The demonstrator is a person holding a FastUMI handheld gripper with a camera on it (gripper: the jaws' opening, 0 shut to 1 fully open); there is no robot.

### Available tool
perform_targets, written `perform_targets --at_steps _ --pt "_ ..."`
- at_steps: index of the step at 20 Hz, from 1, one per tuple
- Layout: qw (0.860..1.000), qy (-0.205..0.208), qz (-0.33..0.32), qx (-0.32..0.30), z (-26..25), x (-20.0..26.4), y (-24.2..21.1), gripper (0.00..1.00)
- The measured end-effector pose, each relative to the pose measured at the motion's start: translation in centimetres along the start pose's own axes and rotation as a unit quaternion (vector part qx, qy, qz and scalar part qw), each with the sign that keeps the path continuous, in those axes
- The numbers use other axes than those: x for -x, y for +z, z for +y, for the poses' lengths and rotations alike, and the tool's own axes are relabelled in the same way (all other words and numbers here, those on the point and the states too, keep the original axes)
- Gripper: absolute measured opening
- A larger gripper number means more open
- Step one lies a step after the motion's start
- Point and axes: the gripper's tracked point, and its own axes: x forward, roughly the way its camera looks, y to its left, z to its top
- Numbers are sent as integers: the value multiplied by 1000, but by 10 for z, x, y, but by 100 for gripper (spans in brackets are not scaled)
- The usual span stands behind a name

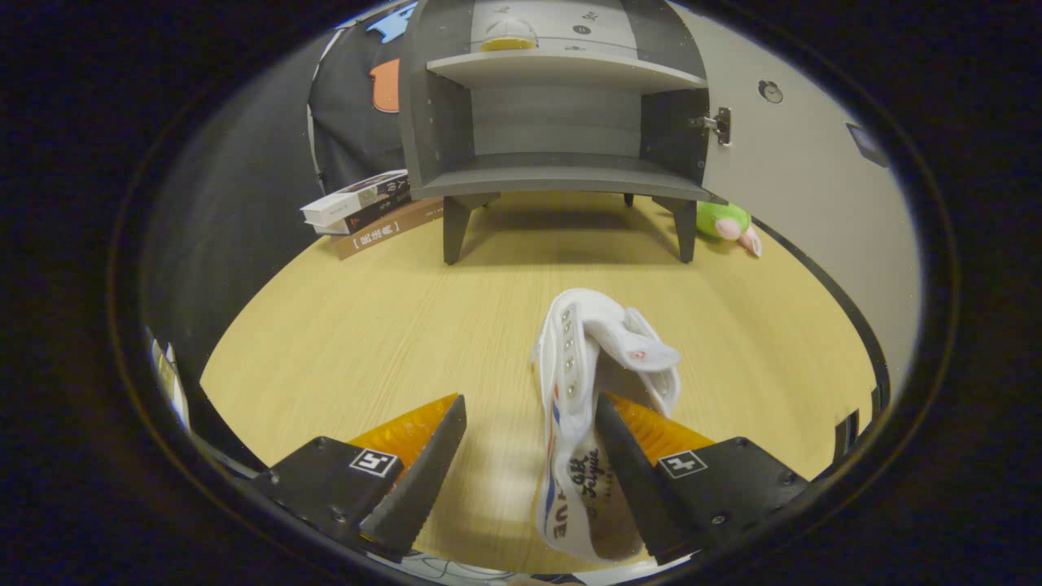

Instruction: Open the shoe cabinet door, grab the shoes and put them into the shoe cabinet, then close the shoe cabinet door.

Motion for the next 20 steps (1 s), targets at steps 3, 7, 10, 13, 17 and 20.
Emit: perform_targets --at_steps 3,7,10,13,17,20 --pt "1000 10 0 1 0 -12 9 100" --pt "1000 21 11 5 -4 -18 6 94" --pt "1000 19 13 6 -12 -18 5 62" --pt "999 40 24 -6 -11 -17 5 22" --pt "999 39 28 -14 -19 -8 13 10" --pt "999 33 18 -20 -29 10 29 9"
